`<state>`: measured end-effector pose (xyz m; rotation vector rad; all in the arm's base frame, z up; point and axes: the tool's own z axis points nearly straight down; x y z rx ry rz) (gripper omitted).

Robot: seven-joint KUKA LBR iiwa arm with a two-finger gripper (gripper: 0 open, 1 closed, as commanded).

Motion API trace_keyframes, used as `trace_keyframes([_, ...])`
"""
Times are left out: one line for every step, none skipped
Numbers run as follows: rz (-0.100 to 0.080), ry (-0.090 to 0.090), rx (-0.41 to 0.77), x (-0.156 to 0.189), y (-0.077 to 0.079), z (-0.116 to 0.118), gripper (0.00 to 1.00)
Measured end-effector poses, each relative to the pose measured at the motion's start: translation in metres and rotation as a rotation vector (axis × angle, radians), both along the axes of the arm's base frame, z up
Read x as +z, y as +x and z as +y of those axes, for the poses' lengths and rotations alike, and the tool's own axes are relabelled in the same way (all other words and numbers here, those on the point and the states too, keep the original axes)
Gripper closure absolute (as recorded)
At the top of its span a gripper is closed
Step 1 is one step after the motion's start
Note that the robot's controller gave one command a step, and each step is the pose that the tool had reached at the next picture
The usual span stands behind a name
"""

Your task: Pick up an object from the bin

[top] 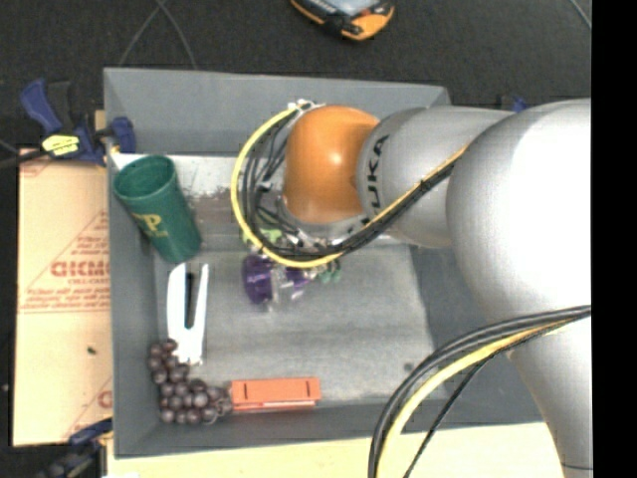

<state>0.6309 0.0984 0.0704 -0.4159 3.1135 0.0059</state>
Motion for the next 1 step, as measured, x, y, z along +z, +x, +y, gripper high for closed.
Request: trace_keyframes([0.0, 0.0, 0.0, 0.0, 0.0, 0.0, 1.0])
